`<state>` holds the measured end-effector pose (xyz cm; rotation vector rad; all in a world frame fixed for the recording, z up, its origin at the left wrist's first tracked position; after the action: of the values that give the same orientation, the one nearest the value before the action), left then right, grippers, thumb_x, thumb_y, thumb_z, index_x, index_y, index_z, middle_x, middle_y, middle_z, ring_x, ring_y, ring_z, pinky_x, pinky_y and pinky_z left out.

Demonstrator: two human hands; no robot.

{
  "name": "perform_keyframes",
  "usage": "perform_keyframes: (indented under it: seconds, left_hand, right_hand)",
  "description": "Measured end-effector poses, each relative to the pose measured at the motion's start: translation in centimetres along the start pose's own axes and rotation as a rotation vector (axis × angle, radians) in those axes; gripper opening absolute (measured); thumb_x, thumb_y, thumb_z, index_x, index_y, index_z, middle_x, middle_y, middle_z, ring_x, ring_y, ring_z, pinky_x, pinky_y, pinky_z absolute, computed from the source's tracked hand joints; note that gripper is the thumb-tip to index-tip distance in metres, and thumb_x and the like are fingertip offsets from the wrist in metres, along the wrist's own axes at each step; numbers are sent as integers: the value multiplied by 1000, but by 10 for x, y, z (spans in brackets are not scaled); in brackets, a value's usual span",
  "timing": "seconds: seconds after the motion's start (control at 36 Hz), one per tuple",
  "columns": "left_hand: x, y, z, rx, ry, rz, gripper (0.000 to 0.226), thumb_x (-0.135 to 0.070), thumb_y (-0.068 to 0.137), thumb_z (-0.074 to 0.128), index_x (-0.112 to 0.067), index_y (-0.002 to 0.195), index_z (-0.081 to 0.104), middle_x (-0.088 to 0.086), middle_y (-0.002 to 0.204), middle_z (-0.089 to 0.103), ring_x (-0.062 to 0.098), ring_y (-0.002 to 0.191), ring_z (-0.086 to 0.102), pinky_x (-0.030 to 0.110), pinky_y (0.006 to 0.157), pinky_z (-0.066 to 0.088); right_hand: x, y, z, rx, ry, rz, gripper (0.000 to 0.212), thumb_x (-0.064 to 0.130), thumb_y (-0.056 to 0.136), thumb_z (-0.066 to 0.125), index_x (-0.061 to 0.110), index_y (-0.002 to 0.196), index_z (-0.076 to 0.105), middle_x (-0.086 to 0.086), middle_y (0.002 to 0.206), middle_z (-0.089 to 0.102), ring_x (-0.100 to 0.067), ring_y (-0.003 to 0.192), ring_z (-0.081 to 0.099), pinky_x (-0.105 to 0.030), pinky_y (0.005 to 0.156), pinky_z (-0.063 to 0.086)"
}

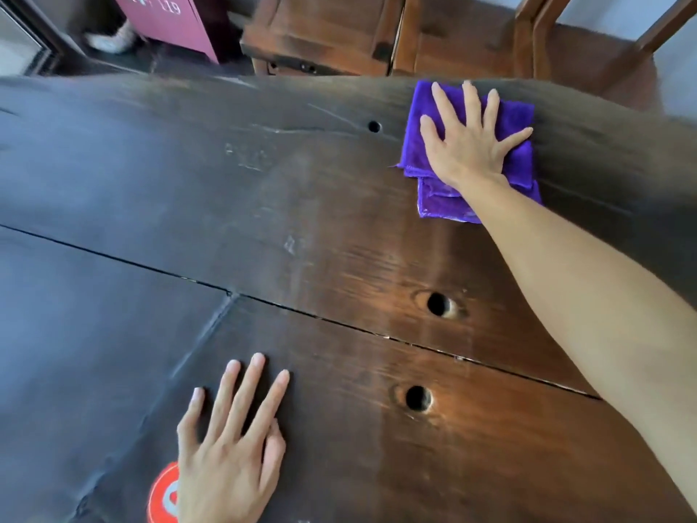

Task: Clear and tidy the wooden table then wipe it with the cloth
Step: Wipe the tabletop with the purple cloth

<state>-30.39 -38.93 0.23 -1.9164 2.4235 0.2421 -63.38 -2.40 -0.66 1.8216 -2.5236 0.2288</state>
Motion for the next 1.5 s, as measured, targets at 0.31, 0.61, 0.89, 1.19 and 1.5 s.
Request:
perform_keyframes:
  seconds: [0.31, 0.61, 0.89, 1.19, 1.5]
  left_hand:
    - [-1, 4, -1, -63, 28, -24, 57, -20, 86, 36, -29, 136, 63, 4, 150, 54, 19, 148, 35, 52, 102, 40]
    - [6, -6, 18, 199, -43, -21, 58, -32, 97, 35, -32, 154, 44, 0, 166, 33, 22, 155, 24, 57, 119, 24]
    - [8, -11, 27, 271, -30, -17, 57, -38, 102, 24, -38, 159, 30, -5, 171, 20, 21, 158, 16, 55, 123, 16]
    - [6, -11, 24, 225, -67, -18, 56, -40, 102, 22, -41, 158, 28, -6, 170, 21, 19, 158, 15, 52, 123, 13]
    - [10, -11, 23, 202, -74, -16, 56, -42, 103, 16, -44, 159, 25, -8, 171, 19, 17, 158, 11, 46, 123, 8]
  right_hand:
    - [15, 59, -12, 14, 28, 71, 55, 64, 99, 14, 49, 150, 29, 1, 169, 13, -35, 156, -3, -87, 102, -6]
    - [45, -17, 8, -30, -25, -39, 63, 69, 96, 11, 51, 156, 8, 2, 171, -3, -38, 155, -9, -89, 97, -6]
    - [77, -188, 37, -26, -15, -253, 59, 68, 97, 17, 54, 154, 14, 7, 171, 3, -38, 155, -2, -91, 96, -1]
    - [52, -401, 54, 77, -44, -341, 62, 65, 98, 26, 51, 157, 13, 8, 171, 2, -36, 156, 0, -86, 101, 5]
    - [-33, -617, 65, 271, -21, -243, 69, 63, 84, 53, 51, 150, 35, 8, 166, 25, -36, 153, 21, -86, 102, 11]
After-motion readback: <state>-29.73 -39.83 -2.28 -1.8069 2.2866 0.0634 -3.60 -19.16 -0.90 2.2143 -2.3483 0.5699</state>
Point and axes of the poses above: each hand's wrist, its own y-axis towards the middle knuckle, its own z-axis out of the palm, x = y × z, the point moved 10 cm from there along y, towards the middle knuckle
